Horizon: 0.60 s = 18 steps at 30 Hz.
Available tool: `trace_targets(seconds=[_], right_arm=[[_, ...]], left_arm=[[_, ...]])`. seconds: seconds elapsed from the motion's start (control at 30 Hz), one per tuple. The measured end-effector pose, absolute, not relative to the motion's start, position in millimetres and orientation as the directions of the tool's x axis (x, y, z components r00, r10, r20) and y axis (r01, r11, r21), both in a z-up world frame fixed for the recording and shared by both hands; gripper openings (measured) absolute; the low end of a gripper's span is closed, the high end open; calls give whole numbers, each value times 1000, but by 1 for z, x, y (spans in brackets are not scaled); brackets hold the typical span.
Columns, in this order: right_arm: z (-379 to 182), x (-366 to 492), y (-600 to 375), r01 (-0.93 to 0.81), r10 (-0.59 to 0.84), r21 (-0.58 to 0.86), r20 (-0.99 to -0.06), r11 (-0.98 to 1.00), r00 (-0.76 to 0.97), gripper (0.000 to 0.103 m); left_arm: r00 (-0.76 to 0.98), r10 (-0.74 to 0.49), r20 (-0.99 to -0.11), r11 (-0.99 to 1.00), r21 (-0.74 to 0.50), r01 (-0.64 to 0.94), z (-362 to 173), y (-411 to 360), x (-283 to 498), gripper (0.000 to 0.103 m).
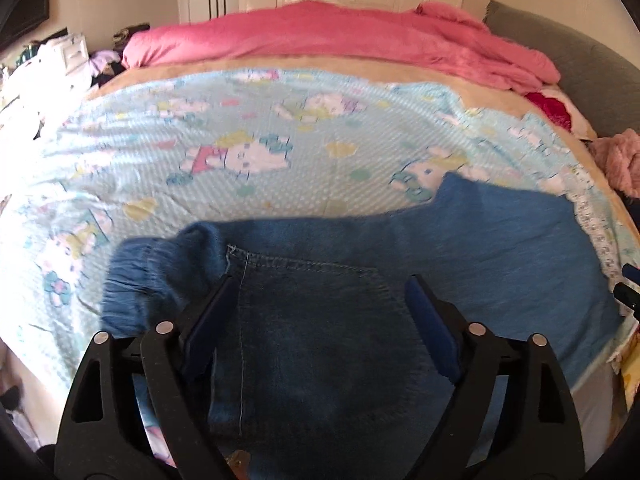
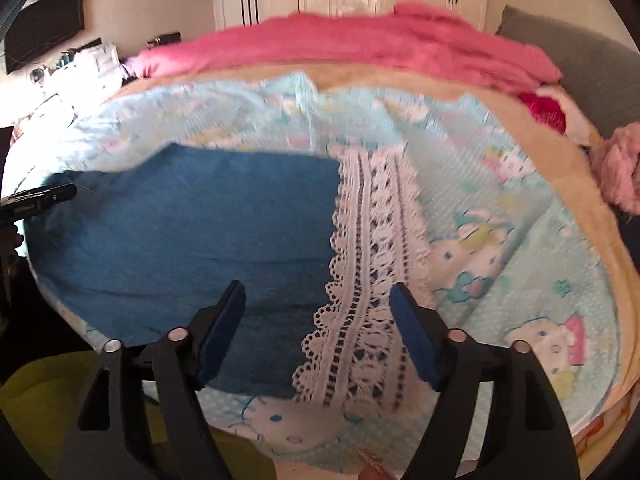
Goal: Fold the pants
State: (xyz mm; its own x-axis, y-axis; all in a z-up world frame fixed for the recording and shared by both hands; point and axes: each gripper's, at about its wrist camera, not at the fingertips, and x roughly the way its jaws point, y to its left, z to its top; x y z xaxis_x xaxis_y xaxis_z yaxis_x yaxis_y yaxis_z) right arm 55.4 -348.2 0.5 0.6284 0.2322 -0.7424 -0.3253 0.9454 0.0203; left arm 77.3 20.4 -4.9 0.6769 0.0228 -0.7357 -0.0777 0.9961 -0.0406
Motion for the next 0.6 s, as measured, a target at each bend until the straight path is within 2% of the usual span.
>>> trace_targets(seconds=[0.13, 0.2, 0.37, 0.6], right_arm=[[15, 38, -348, -340, 230, -7, -721, 941, 653, 76], [17, 32, -344, -350, 231, -20, -717, 937, 658, 76], [19, 20, -325, -395, 278, -2, -709, 919, 648, 76], [6, 19, -292, -443, 318, 21, -726, 896, 609, 76]], left_arm=[[695, -9, -719, 998, -46, -34, 11, 7, 65, 84], [695, -36, -718, 999, -51, -1, 14, -2, 57, 89], [670, -85, -738, 996, -47, 74, 11, -30, 42, 92], [627, -66, -776, 991, 21, 131, -13, -60, 35, 93]])
